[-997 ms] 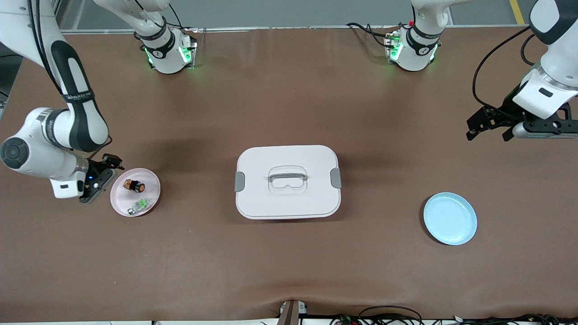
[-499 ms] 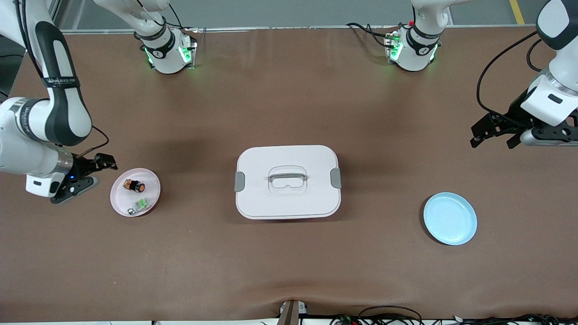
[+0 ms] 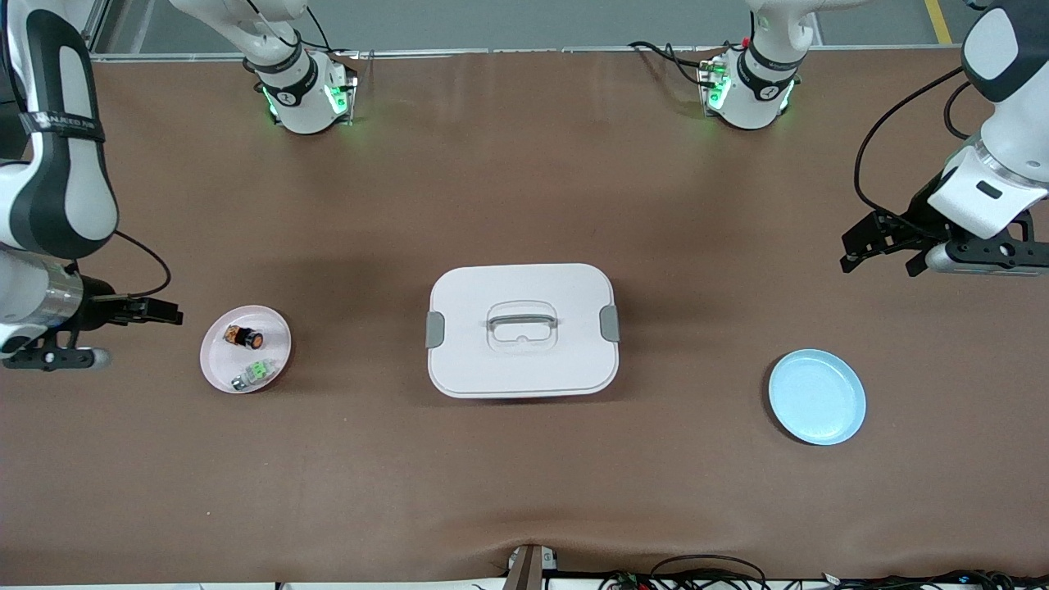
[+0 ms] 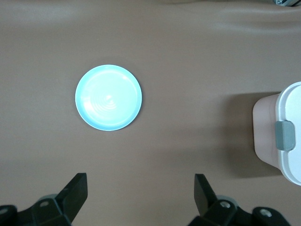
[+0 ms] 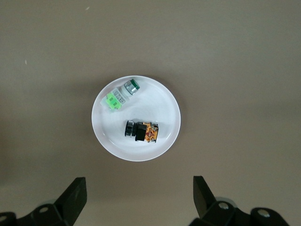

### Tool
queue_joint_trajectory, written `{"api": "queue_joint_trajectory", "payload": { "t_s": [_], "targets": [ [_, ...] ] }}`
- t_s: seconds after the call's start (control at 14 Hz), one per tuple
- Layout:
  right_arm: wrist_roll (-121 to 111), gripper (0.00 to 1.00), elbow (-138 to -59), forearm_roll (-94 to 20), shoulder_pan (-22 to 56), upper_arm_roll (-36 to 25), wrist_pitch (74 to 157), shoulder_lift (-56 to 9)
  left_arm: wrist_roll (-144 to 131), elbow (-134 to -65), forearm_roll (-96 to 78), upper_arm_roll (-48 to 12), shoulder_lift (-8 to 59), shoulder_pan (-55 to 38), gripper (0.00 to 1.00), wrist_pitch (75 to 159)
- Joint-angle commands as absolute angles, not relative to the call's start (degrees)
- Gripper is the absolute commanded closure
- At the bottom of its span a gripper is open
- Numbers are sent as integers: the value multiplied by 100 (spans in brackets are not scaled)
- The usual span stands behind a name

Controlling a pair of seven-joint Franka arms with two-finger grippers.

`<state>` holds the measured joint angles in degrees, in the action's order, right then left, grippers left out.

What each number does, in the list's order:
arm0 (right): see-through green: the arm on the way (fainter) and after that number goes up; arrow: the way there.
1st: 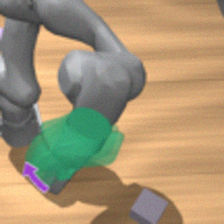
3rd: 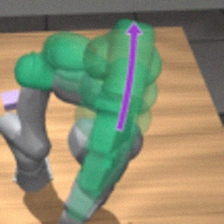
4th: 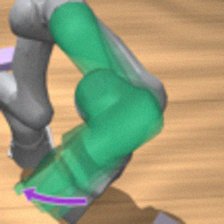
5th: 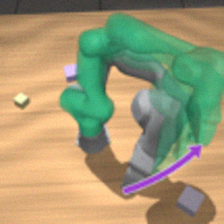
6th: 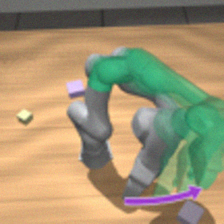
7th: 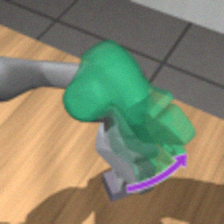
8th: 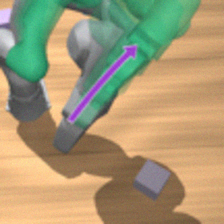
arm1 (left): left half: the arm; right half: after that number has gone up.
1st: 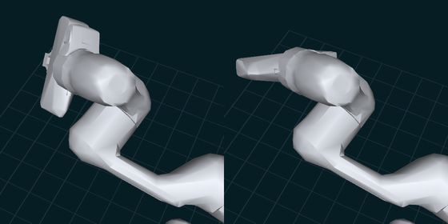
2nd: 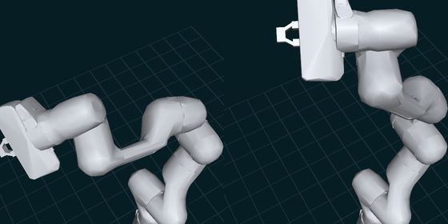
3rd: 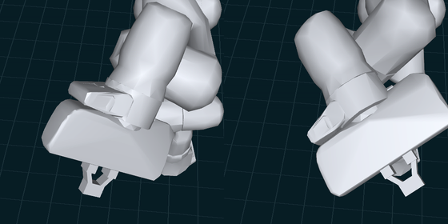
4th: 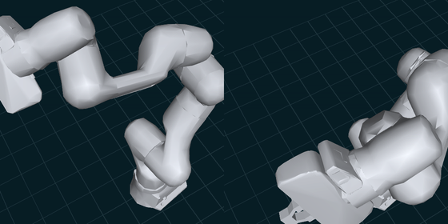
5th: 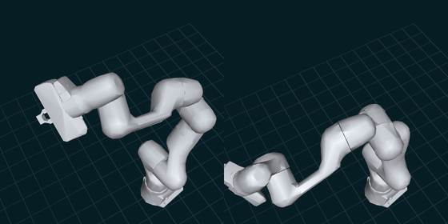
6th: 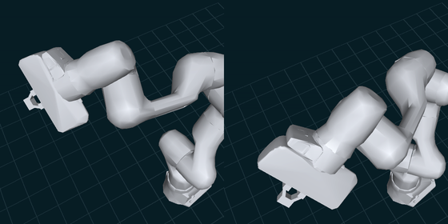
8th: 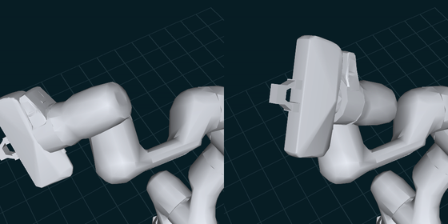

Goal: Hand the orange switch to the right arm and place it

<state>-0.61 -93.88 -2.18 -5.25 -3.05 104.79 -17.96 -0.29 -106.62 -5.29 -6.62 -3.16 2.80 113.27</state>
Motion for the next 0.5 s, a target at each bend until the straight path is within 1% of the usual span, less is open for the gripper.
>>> {"api": "queue_joint_trajectory", "payload": {
  "t_s": [0.0,0.21,0.43],
  "targets": [
    [755,0,-8738,-308,-580,-246,10099,-1889,0,-10564,-431,-291,-281,-131,0,11294],
    [756,0,-8167,-308,-580,-237,10090,-1890,-9,-10564,-396,-264,-264,-184,0,11294],
    [756,0,-8121,-386,-659,-229,10116,-1890,-105,-10564,-1,-255,-246,-325,0,11294]
  ]
}}
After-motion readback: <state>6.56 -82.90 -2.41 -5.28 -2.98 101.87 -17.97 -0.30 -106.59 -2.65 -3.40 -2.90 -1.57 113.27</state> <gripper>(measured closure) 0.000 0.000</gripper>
